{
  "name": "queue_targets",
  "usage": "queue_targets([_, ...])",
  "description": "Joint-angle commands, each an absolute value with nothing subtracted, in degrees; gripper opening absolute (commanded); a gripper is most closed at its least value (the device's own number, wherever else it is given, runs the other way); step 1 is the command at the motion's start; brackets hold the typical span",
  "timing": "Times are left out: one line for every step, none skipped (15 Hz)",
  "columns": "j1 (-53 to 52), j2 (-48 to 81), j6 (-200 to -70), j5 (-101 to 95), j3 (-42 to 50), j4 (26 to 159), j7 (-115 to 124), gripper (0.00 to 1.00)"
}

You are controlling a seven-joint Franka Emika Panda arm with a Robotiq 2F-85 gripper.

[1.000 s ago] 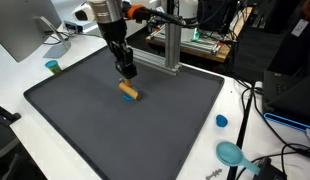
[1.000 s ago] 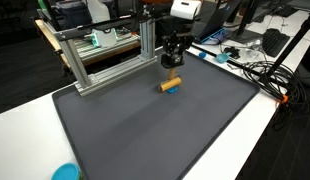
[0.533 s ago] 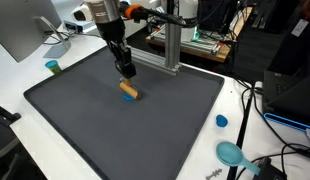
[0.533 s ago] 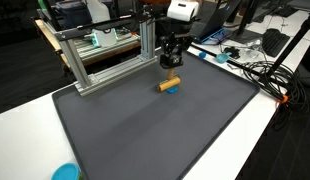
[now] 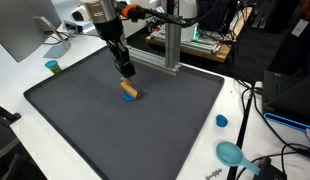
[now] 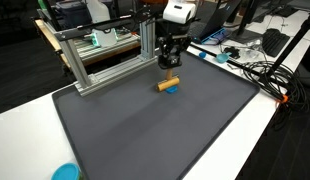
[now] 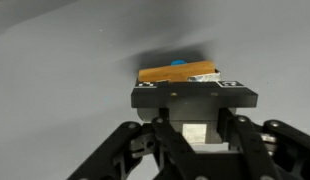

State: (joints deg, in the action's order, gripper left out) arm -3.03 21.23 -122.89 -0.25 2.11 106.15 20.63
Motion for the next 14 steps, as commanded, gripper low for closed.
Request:
queue_targets([-2.90,23.72,-118.59,-0.90,2.84,107.10,20.91,0.22])
queue_targets([-2.97,23.69,-118.30,-1.06,2.87,107.05,20.95,0.22])
queue_targets([-2.97,23.71,-118.17,-1.07,2.86,107.03,20.95,0.22])
queue_targets([-2.97,23.75,-118.08,-1.04,2.85,107.02,20.94,0.22])
queue_targets([-3.03,23.78,-118.31,-1.15,2.90,107.08,21.13,0.22])
queue_targets([-3.06,23.83,-118.17,-1.23,2.91,107.08,21.14,0.22])
queue_targets([-3.07,23.86,-118.03,-1.24,2.92,107.08,21.15,0.22])
queue_targets([-3.06,23.89,-117.97,-1.25,2.93,107.10,21.15,0.22])
queue_targets([-3.04,23.91,-117.88,-1.21,2.93,107.10,21.14,0.22])
queue_targets([-3.05,23.93,-117.58,-1.23,2.94,107.08,21.13,0.22])
queue_targets([-3.07,23.91,-117.06,-1.31,2.95,107.03,21.12,0.22])
queue_targets([-3.07,23.88,-117.16,-1.29,2.96,107.08,21.14,0.22])
queue_targets([-3.13,23.64,-117.66,-1.34,2.96,107.23,21.26,0.22])
queue_targets([-3.02,22.79,-124.36,-0.54,2.82,108.63,21.56,0.22])
